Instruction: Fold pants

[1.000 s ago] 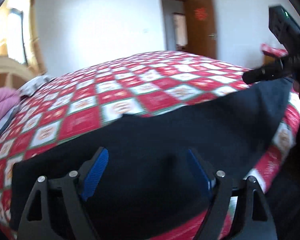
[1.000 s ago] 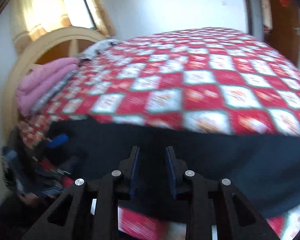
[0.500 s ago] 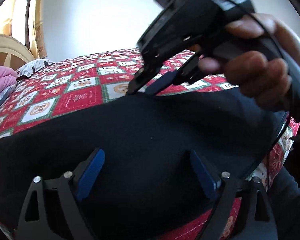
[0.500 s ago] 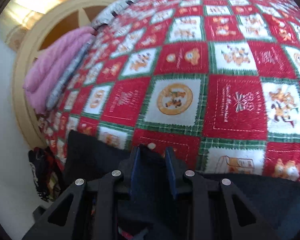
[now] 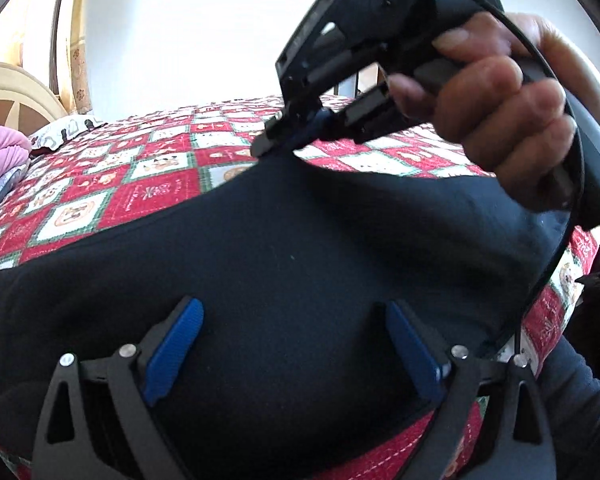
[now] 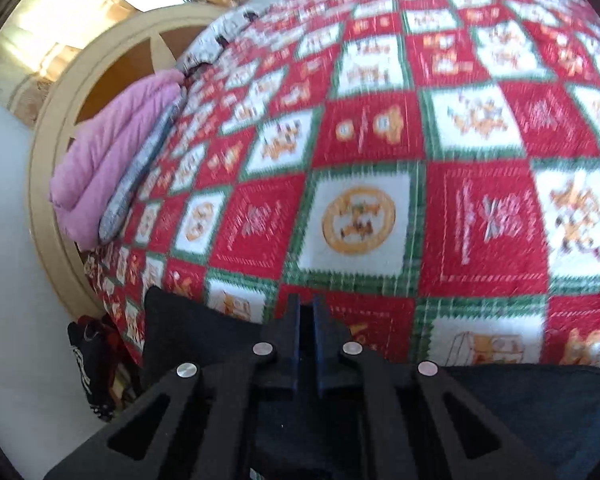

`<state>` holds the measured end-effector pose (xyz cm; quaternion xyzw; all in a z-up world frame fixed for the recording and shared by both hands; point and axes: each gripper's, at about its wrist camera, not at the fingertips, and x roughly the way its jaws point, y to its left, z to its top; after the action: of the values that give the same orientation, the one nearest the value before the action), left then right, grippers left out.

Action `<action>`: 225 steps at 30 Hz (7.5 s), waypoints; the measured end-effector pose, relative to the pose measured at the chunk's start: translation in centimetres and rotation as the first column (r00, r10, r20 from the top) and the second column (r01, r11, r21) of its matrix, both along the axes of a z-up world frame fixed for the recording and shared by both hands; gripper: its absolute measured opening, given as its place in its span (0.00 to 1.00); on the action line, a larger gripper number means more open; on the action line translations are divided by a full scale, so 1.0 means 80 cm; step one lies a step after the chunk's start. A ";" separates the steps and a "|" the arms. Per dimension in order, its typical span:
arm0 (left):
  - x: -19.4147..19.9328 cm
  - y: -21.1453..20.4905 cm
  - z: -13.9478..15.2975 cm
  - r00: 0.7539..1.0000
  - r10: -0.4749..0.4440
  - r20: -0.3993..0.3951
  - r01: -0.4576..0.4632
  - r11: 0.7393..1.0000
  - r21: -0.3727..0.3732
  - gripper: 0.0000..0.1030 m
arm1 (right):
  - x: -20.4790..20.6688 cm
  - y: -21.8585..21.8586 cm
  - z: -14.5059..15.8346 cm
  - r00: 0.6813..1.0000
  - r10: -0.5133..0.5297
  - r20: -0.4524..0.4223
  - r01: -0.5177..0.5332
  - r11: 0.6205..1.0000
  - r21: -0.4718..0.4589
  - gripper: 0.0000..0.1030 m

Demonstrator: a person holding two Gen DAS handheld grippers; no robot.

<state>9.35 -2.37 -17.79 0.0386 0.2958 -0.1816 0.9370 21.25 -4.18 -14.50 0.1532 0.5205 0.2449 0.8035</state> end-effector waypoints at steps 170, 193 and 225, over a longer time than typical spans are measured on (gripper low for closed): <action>0.027 0.313 -0.015 0.830 0.555 -0.058 -0.555 0.812 -0.182 1.00 | -0.234 -0.211 0.033 0.772 -0.083 0.630 0.317 0.910 -0.269 0.10; 0.027 0.314 -0.016 0.830 0.555 -0.055 -0.555 0.811 -0.184 1.00 | -0.226 -0.091 -0.039 0.806 0.184 0.562 0.157 0.850 -0.503 0.10; 0.027 0.314 -0.016 0.830 0.555 -0.053 -0.554 0.812 -0.186 1.00 | -0.188 -0.132 -0.011 0.867 0.007 0.497 0.136 0.958 -0.251 0.28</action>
<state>11.49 22.77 -19.10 -0.1399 0.2735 0.0714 0.9490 6.21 -14.75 -15.35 -0.0113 0.3218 0.1729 0.9308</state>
